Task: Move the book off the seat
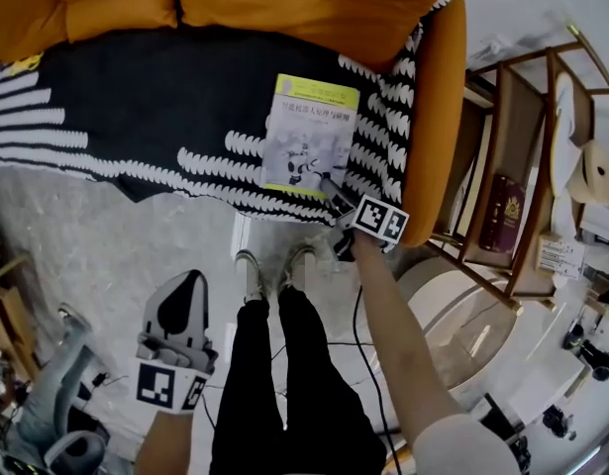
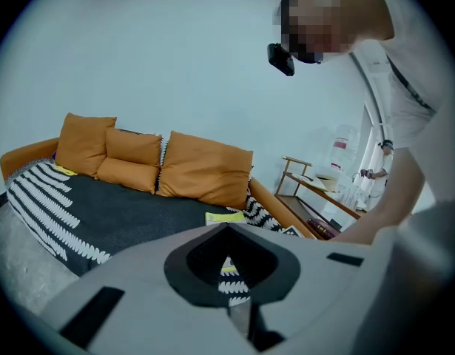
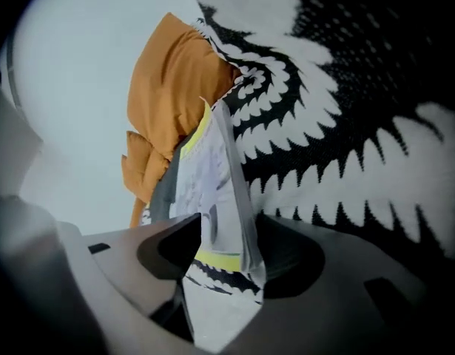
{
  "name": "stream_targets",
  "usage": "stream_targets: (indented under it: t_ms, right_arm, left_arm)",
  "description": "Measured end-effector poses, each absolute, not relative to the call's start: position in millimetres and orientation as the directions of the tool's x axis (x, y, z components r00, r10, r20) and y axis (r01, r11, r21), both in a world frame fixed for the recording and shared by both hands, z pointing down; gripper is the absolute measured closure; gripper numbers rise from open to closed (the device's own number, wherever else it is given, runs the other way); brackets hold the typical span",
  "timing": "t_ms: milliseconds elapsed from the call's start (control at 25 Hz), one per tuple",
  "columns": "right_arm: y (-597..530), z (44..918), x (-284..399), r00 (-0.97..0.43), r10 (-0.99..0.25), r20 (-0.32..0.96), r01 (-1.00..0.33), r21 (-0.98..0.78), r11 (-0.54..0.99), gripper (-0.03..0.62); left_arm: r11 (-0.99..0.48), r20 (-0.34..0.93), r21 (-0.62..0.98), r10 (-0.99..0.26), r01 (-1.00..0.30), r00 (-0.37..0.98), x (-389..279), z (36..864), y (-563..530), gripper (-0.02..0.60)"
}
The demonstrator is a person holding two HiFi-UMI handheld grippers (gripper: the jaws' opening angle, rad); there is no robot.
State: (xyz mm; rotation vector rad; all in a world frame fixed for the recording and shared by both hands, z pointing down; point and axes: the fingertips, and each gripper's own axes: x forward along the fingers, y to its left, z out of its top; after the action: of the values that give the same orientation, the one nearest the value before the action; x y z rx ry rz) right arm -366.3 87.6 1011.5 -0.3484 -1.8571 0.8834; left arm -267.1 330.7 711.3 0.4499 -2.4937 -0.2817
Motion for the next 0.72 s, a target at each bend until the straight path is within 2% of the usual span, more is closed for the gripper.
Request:
stream_targets:
  t_ms: [80,200,240,360,520,600,720]
  right_arm:
    - [98.6,1005.9,-363.3,-0.42,0.639,0.644,-0.107,-0.735,0.67,0.338]
    - [103.0,1013.2,-359.1,-0.369,0.641,0.673,-0.066,-0.707,0.704,0.338]
    - [101.0,1017.5,-359.0,-0.363,0.638,0.679,-0.071,-0.703,0.708,0.364]
    - [99.6,1018.2,-361.0,-0.35,0.664,0.661,-0.072,-0.726,0.684,0.375]
    - [100.4,989.7,-361.8,-0.372,0.727,0.577,-0.02,-0.788,0.616,0.404]
    - [104.1,973.3,-363.3,-0.405,0.757,0.513,-0.017,-0.832,0.555,0.443]
    - [113.9,963.0,-367.1,-0.435,0.783,0.444,-0.034,-0.877,0.479,0.442]
  left_arm:
    - [0.918,0.511,0.3,-0.383,-0.258,-0.769,-267.2,712.1,330.3,0.566]
    - [0.917,0.52,0.307,-0.387,-0.256,-0.761,-269.8,715.6,329.9,0.565]
    - [0.916,0.521,0.309,-0.387,-0.254,-0.761,-270.8,716.3,330.0,0.565]
    - [0.917,0.523,0.314,-0.382,-0.244,-0.762,-271.1,717.1,332.9,0.565]
    - [0.919,0.537,0.321,-0.374,-0.228,-0.756,-267.6,723.7,337.1,0.565]
    - [0.92,0.54,0.327,-0.369,-0.215,-0.756,-268.2,726.8,337.8,0.565]
    - [0.919,0.537,0.332,-0.371,-0.214,-0.758,-271.0,725.0,334.0,0.565]
